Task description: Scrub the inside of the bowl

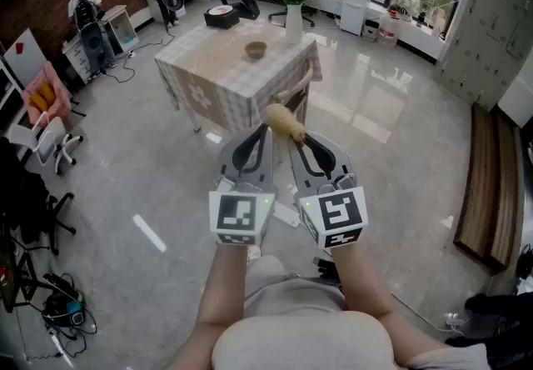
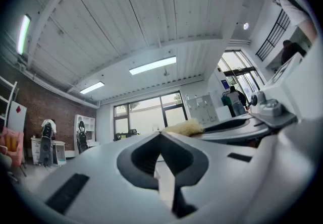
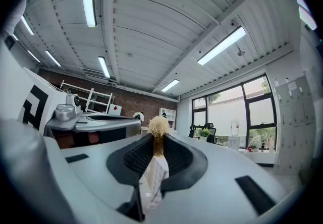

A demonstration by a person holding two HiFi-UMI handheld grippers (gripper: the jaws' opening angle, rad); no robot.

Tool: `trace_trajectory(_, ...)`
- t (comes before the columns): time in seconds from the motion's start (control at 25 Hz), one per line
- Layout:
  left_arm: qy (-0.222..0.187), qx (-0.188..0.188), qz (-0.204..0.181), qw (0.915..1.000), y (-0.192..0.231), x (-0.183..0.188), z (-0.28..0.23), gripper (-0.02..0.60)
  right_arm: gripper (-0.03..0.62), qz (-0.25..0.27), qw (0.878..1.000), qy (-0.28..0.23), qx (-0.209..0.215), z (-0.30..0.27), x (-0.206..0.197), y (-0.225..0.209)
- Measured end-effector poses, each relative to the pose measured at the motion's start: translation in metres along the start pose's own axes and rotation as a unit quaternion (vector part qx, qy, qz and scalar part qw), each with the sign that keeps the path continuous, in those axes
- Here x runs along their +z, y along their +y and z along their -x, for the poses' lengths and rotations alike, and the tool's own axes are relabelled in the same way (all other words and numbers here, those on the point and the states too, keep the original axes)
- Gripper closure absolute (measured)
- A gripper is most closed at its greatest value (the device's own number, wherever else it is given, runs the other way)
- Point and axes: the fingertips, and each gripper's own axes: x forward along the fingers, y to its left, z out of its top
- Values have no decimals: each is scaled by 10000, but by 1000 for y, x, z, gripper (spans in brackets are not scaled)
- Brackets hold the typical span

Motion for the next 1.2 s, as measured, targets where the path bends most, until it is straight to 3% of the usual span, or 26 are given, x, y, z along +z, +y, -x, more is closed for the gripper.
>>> trace_trajectory(0.28,18,-29,-24,10000,25,-10,-7,571,533,-56,9999,48,-72,-25,-5,6)
trace_trajectory(0.52,89,-120,18,9999,63,-23,-25,571,533,-310,9995,-82,-21,-66,-4,15)
trace_trajectory(0.84,80,-238,77,9997,125,-37,-61,571,533,-259,9996,79,-103,-133,-9,24)
trace_trajectory(1.2,153,-473,314,9983,178,-54,-87,571,533,-281,9987,205,-385,-190,-12,30)
